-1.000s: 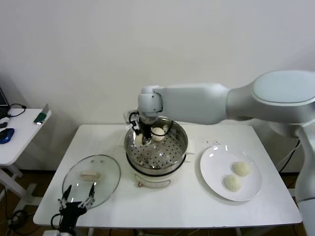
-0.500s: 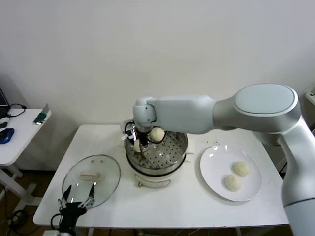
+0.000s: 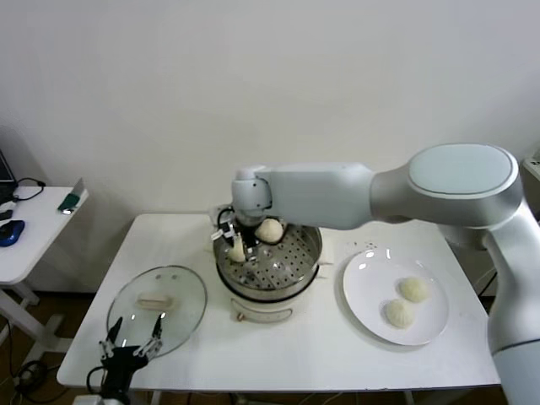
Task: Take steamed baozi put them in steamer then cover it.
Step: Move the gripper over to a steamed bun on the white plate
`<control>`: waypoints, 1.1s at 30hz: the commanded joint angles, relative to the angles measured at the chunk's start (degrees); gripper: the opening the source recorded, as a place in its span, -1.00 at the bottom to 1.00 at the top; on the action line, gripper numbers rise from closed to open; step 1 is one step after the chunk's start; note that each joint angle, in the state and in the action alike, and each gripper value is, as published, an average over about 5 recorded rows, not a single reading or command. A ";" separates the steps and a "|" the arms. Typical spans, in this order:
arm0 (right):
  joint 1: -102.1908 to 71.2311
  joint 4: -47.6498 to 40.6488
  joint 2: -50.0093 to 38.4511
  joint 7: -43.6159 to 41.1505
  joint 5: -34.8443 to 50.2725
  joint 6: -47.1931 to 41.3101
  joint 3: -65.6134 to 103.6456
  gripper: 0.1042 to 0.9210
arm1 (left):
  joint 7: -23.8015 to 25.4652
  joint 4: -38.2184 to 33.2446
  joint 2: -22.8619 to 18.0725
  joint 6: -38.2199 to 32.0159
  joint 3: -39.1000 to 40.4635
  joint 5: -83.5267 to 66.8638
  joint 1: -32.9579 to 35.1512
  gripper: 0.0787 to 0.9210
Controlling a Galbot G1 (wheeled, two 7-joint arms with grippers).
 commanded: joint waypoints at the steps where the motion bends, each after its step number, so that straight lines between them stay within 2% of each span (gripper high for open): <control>1: 6.18 4.70 -7.89 -4.23 0.87 3.27 -1.10 0.76 | 0.02 -0.08 -0.07 0.03 0.09 0.07 0.03 0.77; 11: 18.33 16.32 -33.43 -11.00 4.37 7.60 -11.46 0.76 | 0.10 -0.17 0.06 0.20 0.31 0.41 -0.42 0.77; 17: 22.27 23.47 -45.77 -12.20 -1.15 9.14 -20.66 0.76 | 0.23 0.01 0.12 0.33 0.67 0.49 -0.88 0.77; 25: 15.05 26.24 -51.47 -9.48 -11.38 7.95 -21.09 0.76 | 0.22 0.17 -0.05 0.26 0.75 0.50 -0.90 0.77; 33: 4.72 25.22 -52.01 -5.75 -15.47 4.70 -14.81 0.76 | 0.18 0.14 -0.13 0.16 0.21 0.23 -0.86 0.77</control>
